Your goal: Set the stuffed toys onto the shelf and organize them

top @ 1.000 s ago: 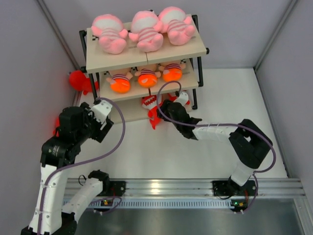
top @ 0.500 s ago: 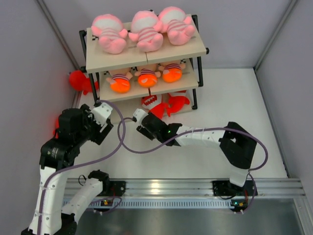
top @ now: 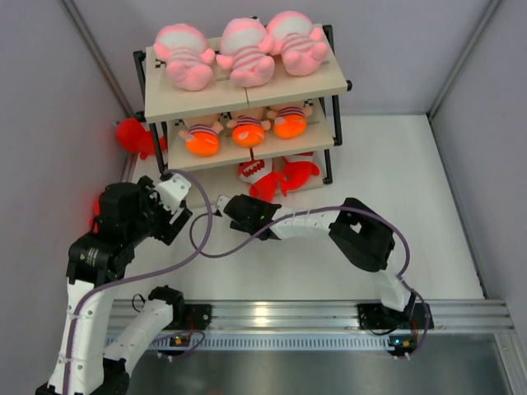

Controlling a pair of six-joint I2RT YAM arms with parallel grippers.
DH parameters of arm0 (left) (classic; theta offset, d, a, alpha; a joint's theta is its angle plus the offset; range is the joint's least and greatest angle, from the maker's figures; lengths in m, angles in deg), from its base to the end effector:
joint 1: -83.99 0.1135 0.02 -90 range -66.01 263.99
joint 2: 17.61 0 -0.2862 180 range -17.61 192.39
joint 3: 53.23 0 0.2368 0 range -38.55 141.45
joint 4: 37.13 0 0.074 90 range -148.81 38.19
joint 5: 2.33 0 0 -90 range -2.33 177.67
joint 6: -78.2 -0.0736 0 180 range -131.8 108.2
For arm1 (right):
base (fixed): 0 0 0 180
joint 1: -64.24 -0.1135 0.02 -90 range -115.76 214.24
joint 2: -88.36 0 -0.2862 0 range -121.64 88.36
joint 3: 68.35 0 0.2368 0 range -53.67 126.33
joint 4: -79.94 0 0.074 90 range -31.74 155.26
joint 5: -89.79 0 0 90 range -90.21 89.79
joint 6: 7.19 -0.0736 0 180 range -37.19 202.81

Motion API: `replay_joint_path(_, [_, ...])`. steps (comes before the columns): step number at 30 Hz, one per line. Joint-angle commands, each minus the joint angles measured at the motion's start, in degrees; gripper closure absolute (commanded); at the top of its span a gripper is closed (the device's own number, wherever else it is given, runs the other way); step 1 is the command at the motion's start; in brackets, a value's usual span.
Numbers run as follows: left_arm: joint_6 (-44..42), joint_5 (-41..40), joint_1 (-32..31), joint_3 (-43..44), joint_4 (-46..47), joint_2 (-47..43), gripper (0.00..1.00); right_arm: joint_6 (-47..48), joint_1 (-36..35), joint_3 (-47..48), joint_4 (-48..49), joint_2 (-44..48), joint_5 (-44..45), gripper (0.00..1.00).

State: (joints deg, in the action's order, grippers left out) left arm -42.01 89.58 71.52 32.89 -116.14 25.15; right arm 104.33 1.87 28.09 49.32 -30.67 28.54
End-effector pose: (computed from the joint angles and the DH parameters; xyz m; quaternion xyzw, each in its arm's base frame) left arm 0.0990 -0.0244 0.3844 0.3308 0.8257 0.0558 0.4535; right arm 0.2449 0.3915 0.1618 -0.5561 0.7361 -0.1141 0.3687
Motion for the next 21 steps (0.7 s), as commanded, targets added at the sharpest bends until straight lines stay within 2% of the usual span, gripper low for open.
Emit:
replay_joint_path(1, [-0.63, 1.08, -0.10, -0.07, 0.35, 0.04, 0.15, 2.12, 1.28, 2.09, -0.93, -2.09, 3.15, 0.42])
replay_joint_path(5, [-0.98, 1.08, -0.10, 0.02, 0.35, 0.30, 0.15, 3.96, 1.55, 2.79, -1.37, -4.46, 7.88, 0.47])
replay_joint_path(8, [-0.90, 1.43, -0.10, -0.07, 0.44, 0.39, 0.15, 4.41, 1.55, 3.59, -1.37, -5.52, 10.44, 0.62])
replay_joint_path(9, [-0.98, 1.60, -0.19, -0.07, 0.44, 0.39, 0.15, 4.50, 1.64, 3.32, -0.67, -5.43, 10.45, 0.72])
replay_joint_path(11, [-0.98, 1.60, -0.19, -0.16, 0.35, 0.48, 0.15, 4.41, 1.72, 3.32, 0.21, -4.91, 10.53, 0.82])
replay_joint_path(12, [-0.81, 1.69, -0.19, -0.16, 0.35, 0.39, 0.15, 4.41, 1.90, 3.58, 0.65, -4.82, 10.97, 0.91])
replay_joint_path(14, [-0.90, 1.60, -0.19, -0.16, 0.35, 0.39, 0.15, 4.24, 1.99, 4.02, 1.26, -4.29, 11.85, 0.99])
replay_joint_path(21, [-0.98, 1.78, -0.10, -0.16, 0.09, 0.13, 0.16, 2.48, 2.95, 2.18, 6.09, 0.45, 9.40, 1.00])
